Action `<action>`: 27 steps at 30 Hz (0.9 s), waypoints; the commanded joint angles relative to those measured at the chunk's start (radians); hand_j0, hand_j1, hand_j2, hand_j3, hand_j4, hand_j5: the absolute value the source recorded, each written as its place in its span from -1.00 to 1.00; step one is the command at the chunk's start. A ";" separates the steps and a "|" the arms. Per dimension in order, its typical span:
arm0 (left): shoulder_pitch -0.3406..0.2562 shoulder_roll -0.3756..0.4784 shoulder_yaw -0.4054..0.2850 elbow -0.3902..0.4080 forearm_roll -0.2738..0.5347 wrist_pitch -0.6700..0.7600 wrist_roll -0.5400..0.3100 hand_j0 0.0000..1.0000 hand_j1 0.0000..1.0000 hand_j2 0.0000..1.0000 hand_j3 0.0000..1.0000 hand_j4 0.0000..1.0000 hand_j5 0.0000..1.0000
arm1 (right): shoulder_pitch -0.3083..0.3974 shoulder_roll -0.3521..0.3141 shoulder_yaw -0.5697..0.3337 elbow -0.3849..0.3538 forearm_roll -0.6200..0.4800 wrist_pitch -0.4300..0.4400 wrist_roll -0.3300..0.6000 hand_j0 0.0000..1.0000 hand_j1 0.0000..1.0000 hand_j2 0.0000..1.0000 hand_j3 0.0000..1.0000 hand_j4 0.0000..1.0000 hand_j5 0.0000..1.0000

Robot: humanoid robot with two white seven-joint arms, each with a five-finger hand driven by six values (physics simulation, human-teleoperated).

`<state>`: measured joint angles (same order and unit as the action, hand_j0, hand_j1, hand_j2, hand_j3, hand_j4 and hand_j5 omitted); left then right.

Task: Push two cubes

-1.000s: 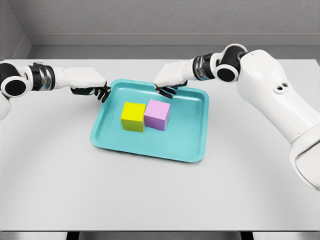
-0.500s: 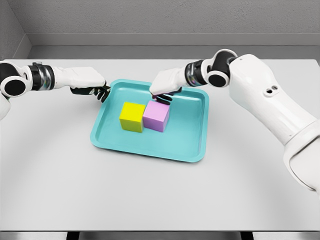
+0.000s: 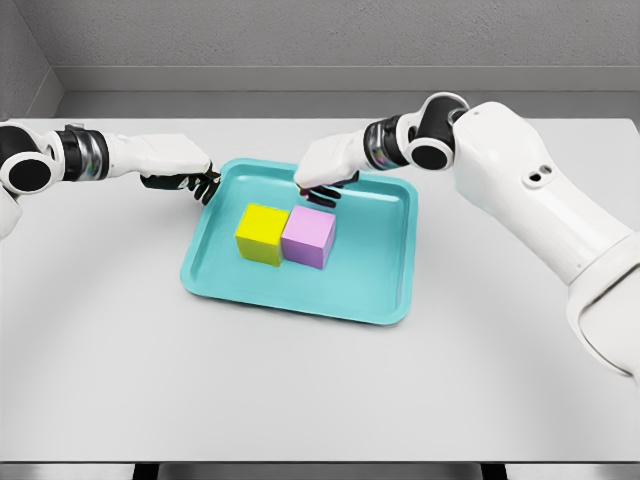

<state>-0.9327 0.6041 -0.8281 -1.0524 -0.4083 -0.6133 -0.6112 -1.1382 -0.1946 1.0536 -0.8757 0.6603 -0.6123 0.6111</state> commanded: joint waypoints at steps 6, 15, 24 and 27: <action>0.000 0.002 0.001 0.000 0.005 0.002 0.000 -0.44 -0.44 -0.44 -0.44 -0.44 -0.44 | -0.002 0.007 0.003 0.040 0.070 0.014 0.000 -0.92 -0.92 -0.92 -0.92 -0.92 -0.92; 0.000 0.002 0.003 0.000 0.005 0.002 0.000 -0.44 -0.44 -0.44 -0.44 -0.44 -0.44 | 0.000 0.018 0.029 0.034 0.061 0.016 0.000 -0.92 -0.92 -0.92 -0.92 -0.92 -0.92; 0.000 0.002 0.003 0.000 0.005 0.002 0.000 -0.44 -0.44 -0.44 -0.44 -0.44 -0.44 | 0.002 0.026 0.075 -0.002 0.056 0.008 0.000 -0.92 -0.92 -0.92 -0.92 -0.92 -0.92; 0.000 0.002 0.003 0.000 0.005 0.002 0.000 -0.44 -0.44 -0.44 -0.44 -0.44 -0.44 | 0.002 0.026 0.075 -0.008 0.055 0.005 0.000 -0.92 -0.92 -0.92 -0.92 -0.92 -0.92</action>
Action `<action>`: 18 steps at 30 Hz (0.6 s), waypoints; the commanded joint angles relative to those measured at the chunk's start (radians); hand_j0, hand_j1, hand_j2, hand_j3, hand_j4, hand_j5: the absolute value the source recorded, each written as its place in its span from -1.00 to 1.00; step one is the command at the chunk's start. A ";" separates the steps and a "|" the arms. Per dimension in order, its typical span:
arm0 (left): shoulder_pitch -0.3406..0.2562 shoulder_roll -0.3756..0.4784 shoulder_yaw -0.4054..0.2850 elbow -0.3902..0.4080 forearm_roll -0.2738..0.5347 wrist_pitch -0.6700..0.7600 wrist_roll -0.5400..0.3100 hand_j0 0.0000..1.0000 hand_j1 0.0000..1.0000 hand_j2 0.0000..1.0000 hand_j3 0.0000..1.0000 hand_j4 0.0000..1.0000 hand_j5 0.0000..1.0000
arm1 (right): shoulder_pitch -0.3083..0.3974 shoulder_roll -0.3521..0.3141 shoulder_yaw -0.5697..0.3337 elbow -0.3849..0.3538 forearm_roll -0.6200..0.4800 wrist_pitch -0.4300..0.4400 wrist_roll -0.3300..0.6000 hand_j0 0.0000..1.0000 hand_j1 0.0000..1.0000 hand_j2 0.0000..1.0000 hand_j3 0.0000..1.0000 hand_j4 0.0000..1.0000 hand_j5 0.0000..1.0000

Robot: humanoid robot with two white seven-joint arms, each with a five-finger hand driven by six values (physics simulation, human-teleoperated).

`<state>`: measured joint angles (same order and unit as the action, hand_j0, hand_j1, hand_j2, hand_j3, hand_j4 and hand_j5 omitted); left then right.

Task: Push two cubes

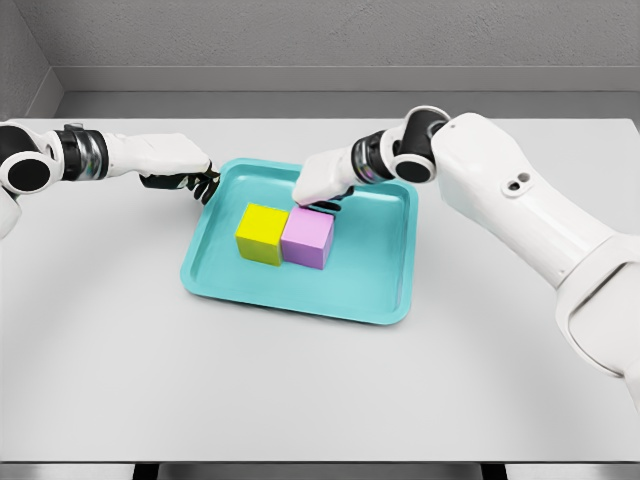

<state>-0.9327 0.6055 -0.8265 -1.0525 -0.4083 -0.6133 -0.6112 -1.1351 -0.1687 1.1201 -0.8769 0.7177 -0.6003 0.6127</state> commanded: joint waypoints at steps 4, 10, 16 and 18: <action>0.000 0.000 0.001 0.000 0.005 0.002 0.000 -0.44 -0.44 -0.44 -0.44 -0.44 -0.44 | 0.002 0.000 0.017 -0.014 -0.004 -0.009 -0.002 -0.92 -0.92 -0.92 -0.92 -0.92 -0.92; -0.002 0.002 0.003 0.002 0.005 0.002 0.000 -0.42 -0.42 -0.42 -0.42 -0.42 -0.42 | 0.000 -0.003 0.003 -0.004 -0.007 0.017 -0.002 -0.92 -0.92 -0.92 -0.92 -0.92 -0.92; 0.008 0.057 0.079 0.199 0.111 0.002 0.000 1.00 1.00 1.00 1.00 1.00 1.00 | 0.000 -0.008 0.000 0.009 -0.007 0.036 -0.002 -0.92 -0.92 -0.92 -0.92 -0.92 -0.92; 0.017 0.063 0.083 0.241 0.112 0.002 0.000 1.00 1.00 1.00 1.00 1.00 1.00 | -0.003 -0.031 -0.134 0.022 -0.004 0.019 -0.002 -0.92 -0.92 -0.92 -0.92 -0.92 -0.92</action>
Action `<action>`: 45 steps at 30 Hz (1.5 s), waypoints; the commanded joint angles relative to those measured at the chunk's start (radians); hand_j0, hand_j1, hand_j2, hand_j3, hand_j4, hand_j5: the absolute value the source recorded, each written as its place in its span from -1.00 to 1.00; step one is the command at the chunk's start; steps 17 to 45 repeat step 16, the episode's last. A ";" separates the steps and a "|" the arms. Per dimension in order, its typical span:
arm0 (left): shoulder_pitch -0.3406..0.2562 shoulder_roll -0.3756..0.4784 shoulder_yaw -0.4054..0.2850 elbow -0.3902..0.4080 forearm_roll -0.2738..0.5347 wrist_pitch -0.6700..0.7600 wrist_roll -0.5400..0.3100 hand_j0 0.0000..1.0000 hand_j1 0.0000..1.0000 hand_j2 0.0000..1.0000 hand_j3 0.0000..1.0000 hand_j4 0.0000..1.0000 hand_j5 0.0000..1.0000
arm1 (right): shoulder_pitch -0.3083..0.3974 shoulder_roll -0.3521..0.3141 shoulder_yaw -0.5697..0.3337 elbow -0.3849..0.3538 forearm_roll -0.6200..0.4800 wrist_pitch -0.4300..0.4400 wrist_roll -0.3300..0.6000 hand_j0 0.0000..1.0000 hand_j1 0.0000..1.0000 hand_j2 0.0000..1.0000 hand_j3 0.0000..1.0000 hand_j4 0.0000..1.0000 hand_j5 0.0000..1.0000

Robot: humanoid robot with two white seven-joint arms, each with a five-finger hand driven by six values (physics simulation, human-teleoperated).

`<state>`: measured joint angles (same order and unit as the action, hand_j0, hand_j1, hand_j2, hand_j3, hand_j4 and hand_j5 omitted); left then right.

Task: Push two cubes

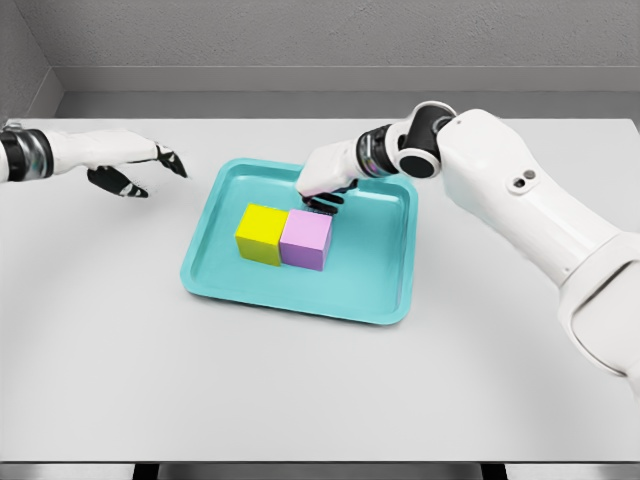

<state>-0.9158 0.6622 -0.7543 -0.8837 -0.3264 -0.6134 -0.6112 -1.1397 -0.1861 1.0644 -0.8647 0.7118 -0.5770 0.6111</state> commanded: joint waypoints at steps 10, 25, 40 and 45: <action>0.002 -0.001 0.009 0.092 0.052 0.003 0.000 1.00 1.00 1.00 1.00 1.00 1.00 | 0.114 -0.285 -0.538 0.251 -0.302 -0.034 0.000 1.00 1.00 1.00 1.00 1.00 1.00; 0.002 0.003 0.010 0.092 0.063 0.003 0.000 1.00 1.00 1.00 1.00 1.00 1.00 | 0.117 -0.285 -0.515 0.259 -0.302 -0.034 0.000 1.00 1.00 1.00 1.00 1.00 1.00; 0.002 0.003 0.010 0.092 0.063 0.003 0.000 1.00 1.00 1.00 1.00 1.00 1.00 | 0.117 -0.285 -0.515 0.259 -0.302 -0.034 0.000 1.00 1.00 1.00 1.00 1.00 1.00; 0.002 0.003 0.010 0.092 0.063 0.003 0.000 1.00 1.00 1.00 1.00 1.00 1.00 | 0.117 -0.285 -0.515 0.259 -0.302 -0.034 0.000 1.00 1.00 1.00 1.00 1.00 1.00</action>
